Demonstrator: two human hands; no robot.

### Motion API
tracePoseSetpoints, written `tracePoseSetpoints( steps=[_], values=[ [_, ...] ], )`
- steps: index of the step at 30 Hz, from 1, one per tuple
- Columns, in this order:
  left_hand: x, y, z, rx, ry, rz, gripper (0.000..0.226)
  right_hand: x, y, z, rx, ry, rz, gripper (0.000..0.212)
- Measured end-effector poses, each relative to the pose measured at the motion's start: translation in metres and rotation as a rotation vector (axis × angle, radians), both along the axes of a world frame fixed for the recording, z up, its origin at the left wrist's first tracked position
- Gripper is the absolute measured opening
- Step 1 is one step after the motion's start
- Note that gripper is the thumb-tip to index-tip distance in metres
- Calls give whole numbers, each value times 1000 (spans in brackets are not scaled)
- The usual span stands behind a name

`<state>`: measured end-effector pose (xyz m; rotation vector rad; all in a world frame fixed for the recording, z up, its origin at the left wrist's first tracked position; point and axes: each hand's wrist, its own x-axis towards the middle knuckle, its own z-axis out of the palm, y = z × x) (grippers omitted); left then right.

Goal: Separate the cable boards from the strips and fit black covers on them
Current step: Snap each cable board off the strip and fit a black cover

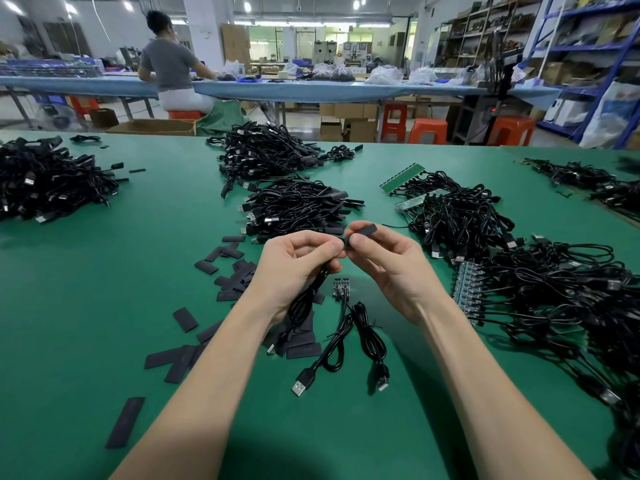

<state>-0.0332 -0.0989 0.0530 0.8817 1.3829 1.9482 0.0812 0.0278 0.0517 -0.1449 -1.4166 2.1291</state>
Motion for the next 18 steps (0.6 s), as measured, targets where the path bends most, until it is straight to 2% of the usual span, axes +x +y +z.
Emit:
tracePoseSetpoints(
  steps=[5,12,18],
  values=[
    [1,2,0,3,23,-13,16,1,2,1,-9,-10,-3,15],
    [-4,3,-1,-6,71,-37,12,-5,-2,-5,-197,22,-21,11],
    [-10,1,-4,-82,349,21,13,-10,2,-13,-349,-19,-23,15]
  ],
)
